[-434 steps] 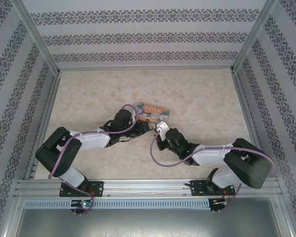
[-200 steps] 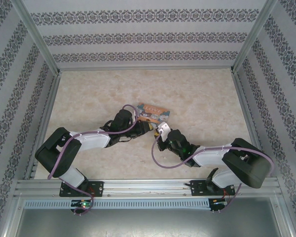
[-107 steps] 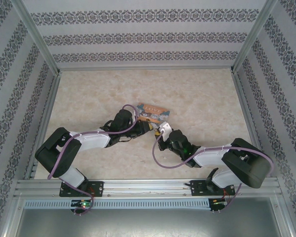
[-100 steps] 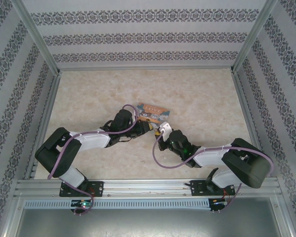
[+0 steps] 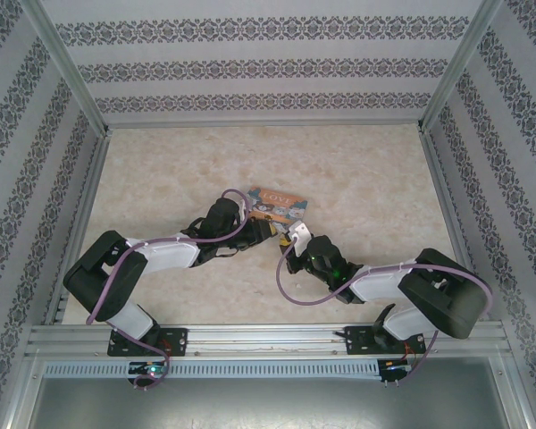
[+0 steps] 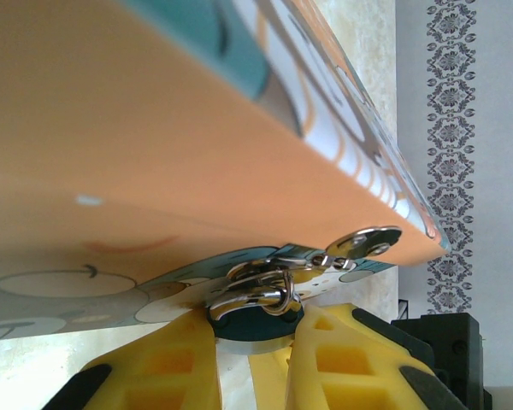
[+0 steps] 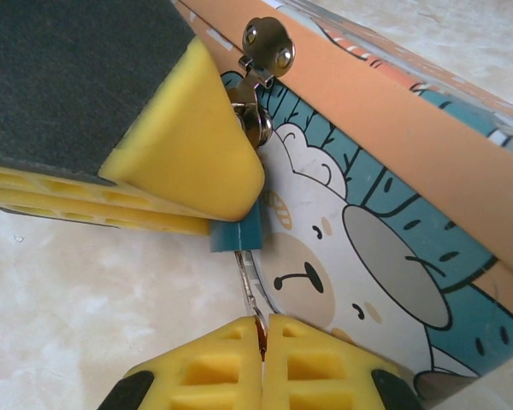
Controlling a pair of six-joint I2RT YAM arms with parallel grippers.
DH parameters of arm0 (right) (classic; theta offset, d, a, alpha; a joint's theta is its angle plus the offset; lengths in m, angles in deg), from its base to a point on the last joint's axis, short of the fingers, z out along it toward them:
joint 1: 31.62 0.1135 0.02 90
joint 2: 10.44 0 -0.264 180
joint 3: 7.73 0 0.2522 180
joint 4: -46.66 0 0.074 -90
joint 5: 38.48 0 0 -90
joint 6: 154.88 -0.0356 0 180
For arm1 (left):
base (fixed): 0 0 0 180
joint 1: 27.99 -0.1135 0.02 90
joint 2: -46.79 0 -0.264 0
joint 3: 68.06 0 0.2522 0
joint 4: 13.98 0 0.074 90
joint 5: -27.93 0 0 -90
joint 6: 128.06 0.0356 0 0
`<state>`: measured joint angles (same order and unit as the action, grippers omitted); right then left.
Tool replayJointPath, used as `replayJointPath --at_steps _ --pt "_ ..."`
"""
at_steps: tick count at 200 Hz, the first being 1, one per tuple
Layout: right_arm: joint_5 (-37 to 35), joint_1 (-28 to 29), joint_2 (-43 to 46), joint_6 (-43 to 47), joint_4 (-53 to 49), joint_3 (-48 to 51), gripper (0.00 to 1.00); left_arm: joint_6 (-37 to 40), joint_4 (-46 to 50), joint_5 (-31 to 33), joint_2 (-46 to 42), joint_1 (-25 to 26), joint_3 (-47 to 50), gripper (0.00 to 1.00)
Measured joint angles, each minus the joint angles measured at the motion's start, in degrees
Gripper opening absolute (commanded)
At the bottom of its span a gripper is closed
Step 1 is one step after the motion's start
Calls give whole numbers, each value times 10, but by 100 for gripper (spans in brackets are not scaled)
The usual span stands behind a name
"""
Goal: Unlock a padlock with a key
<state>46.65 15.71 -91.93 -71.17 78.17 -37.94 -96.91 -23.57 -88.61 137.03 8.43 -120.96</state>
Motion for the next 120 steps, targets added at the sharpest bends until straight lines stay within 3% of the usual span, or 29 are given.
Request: replayJointPath --at_steps 120 --pt "0 -7 -3 -15 26 8 0 -2 0 2 0 0 -4 19"
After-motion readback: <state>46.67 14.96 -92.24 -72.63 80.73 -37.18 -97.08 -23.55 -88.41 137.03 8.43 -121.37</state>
